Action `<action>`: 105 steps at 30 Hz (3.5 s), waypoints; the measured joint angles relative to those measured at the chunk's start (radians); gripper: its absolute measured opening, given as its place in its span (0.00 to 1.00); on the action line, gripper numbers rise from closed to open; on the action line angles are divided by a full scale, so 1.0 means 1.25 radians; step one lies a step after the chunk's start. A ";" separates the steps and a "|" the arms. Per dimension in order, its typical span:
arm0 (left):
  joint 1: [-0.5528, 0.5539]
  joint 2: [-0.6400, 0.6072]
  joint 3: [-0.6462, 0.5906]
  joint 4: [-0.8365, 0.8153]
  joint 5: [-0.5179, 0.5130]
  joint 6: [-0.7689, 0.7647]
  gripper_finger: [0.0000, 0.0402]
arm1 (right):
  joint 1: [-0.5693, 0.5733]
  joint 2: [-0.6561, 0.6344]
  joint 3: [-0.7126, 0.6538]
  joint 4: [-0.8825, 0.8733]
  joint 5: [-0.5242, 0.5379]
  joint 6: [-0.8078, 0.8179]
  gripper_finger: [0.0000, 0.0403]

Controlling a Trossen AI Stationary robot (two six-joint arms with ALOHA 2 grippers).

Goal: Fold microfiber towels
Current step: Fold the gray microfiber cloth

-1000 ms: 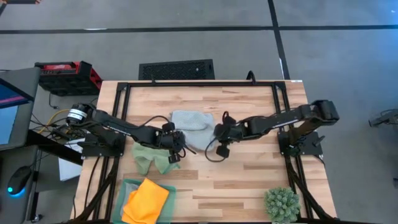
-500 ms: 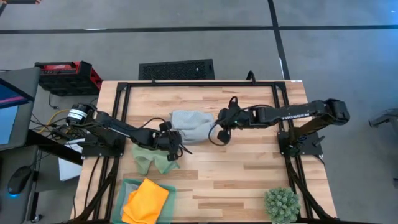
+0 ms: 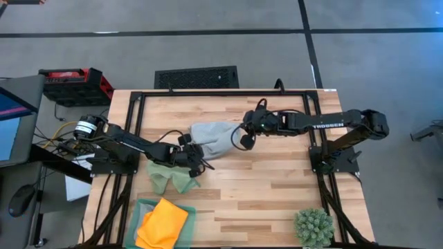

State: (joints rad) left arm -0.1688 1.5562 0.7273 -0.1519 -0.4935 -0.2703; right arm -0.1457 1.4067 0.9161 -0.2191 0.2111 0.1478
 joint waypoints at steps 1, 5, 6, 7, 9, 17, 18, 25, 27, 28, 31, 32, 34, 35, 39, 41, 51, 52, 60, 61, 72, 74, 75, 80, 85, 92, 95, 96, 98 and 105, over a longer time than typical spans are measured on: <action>-0.001 0.001 0.000 0.007 0.000 -0.011 0.33 | -0.005 0.000 0.000 0.000 0.000 0.000 0.02; -0.012 0.039 0.001 0.054 -0.001 -0.018 0.33 | -0.016 0.000 0.000 0.006 0.000 0.000 0.02; -0.015 0.054 0.001 0.075 0.000 -0.012 0.33 | -0.017 -0.001 0.001 0.008 -0.001 0.000 0.03; -0.018 0.068 0.001 0.082 -0.001 -0.006 0.33 | -0.017 -0.001 0.001 0.010 -0.001 -0.002 0.03; -0.024 0.089 0.001 0.108 -0.005 0.001 0.33 | -0.016 -0.001 0.001 0.015 -0.003 -0.012 0.03; -0.026 0.119 0.002 0.129 -0.057 -0.026 0.33 | -0.017 -0.001 0.001 0.021 -0.003 -0.016 0.03; -0.026 0.123 0.002 0.132 -0.057 -0.031 0.33 | -0.016 -0.001 0.001 0.021 -0.003 -0.016 0.03; -0.027 0.159 0.002 0.135 -0.078 -0.055 0.33 | -0.016 -0.001 0.001 0.023 -0.003 -0.020 0.03; -0.027 0.169 0.004 0.145 -0.082 -0.068 0.33 | -0.016 -0.001 0.001 0.024 -0.003 -0.020 0.03; -0.027 0.171 0.005 0.144 -0.090 -0.076 0.33 | -0.016 -0.001 0.001 0.026 -0.003 -0.020 0.03; -0.026 0.171 0.004 0.137 -0.100 -0.093 0.32 | -0.016 -0.001 0.001 0.027 -0.003 -0.020 0.04; -0.026 0.171 0.004 0.136 -0.102 -0.096 0.31 | -0.016 -0.001 0.001 0.027 -0.003 -0.020 0.04; -0.025 0.172 0.004 0.129 -0.115 -0.102 0.26 | -0.016 -0.001 0.001 0.027 -0.003 -0.020 0.04; -0.023 0.172 0.004 0.124 -0.120 -0.104 0.22 | -0.016 -0.001 0.001 0.027 -0.003 -0.020 0.03; -0.015 0.172 0.003 0.104 -0.124 -0.105 0.04 | -0.015 -0.002 0.001 0.025 -0.003 -0.020 0.03; -0.011 0.172 0.003 0.105 -0.124 -0.096 0.02 | -0.015 -0.013 0.001 0.004 -0.004 -0.020 0.04; 0.006 0.099 0.102 -0.045 -0.131 -0.002 0.00 | 0.003 -0.140 0.002 -0.121 -0.003 0.019 0.03; 0.010 0.085 0.114 -0.061 -0.133 0.008 0.00 | 0.006 -0.152 0.002 -0.127 -0.003 0.024 0.03; 0.042 -0.048 0.199 -0.154 -0.162 0.107 0.00 | 0.037 -0.229 0.001 -0.171 0.002 0.029 0.02; 0.049 -0.064 0.211 -0.169 -0.163 0.118 0.00 | 0.039 -0.234 0.001 -0.173 0.007 0.028 0.02; 0.178 -0.139 0.338 -0.254 -0.224 0.256 0.00 | -0.029 -0.246 0.001 -0.130 0.186 -0.015 0.02; 0.217 -0.140 0.349 -0.233 -0.225 0.286 0.00 | -0.058 -0.246 0.001 -0.096 0.201 -0.035 0.02; 0.234 -0.140 0.351 -0.220 -0.225 0.303 0.00 | -0.074 -0.246 0.001 -0.075 0.207 -0.049 0.02; 0.309 -0.139 0.374 -0.135 -0.224 0.401 0.00 | -0.142 -0.248 0.039 -0.026 0.210 -0.123 0.02; 0.321 -0.139 0.417 -0.050 -0.223 0.514 0.00 | -0.161 -0.248 0.117 -0.030 0.212 -0.185 0.02; 0.267 -0.139 0.447 -0.092 -0.223 0.562 0.00 | -0.087 -0.248 0.152 -0.189 0.210 -0.155 0.02; 0.220 -0.139 0.447 -0.157 -0.211 0.523 0.00 | -0.039 -0.246 0.152 -0.305 0.210 -0.081 0.02; 0.202 -0.139 0.447 -0.188 -0.198 0.500 0.00 | -0.021 -0.245 0.152 -0.347 0.209 -0.053 0.02; 0.161 -0.139 0.447 -0.246 -0.179 0.451 0.00 | 0.022 -0.245 0.152 -0.412 0.210 0.002 0.02; 0.034 -0.135 0.447 -0.453 -0.161 0.239 0.00 | 0.180 -0.245 0.139 -0.515 0.209 0.169 0.02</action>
State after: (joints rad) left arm -0.1260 1.3878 1.2865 -0.7187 -0.6946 0.0279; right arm 0.0791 1.1000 1.0898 -0.8635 0.4726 0.3586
